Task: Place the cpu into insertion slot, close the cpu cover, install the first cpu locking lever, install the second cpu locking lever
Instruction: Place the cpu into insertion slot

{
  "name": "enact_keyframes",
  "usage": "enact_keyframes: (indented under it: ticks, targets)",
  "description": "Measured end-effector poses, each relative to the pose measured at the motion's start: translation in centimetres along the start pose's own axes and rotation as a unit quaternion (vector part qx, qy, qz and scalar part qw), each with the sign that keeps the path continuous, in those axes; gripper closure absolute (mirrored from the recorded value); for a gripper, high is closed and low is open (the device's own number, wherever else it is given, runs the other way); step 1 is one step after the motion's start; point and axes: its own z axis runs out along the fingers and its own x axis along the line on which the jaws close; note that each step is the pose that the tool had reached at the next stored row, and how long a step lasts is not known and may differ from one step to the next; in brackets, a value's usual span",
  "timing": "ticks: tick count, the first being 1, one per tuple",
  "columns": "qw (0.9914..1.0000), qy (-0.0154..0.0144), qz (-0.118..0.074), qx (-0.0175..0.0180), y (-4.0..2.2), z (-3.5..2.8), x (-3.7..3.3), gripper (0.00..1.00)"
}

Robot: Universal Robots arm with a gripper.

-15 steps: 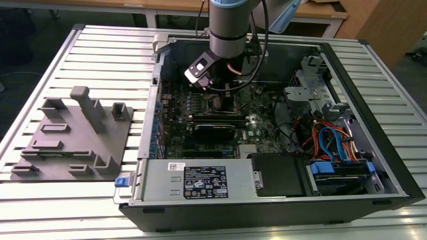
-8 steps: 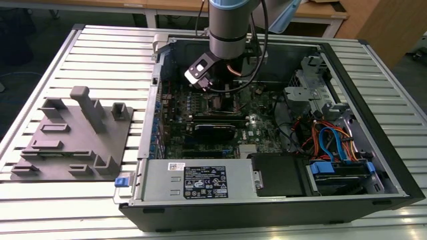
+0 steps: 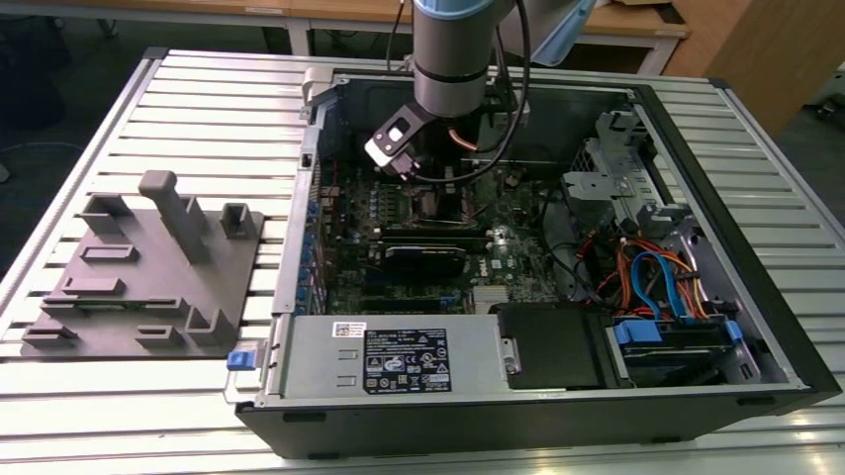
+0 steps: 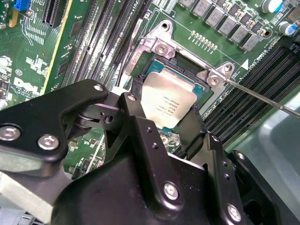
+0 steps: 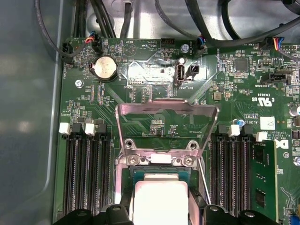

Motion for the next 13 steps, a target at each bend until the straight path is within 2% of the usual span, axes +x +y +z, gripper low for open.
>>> enact_keyframes:
  ticks: [13]
  targets:
    - [1.0, 0.0003, 0.003, 0.0002, -0.06, 0.2, -0.01, 0.46]
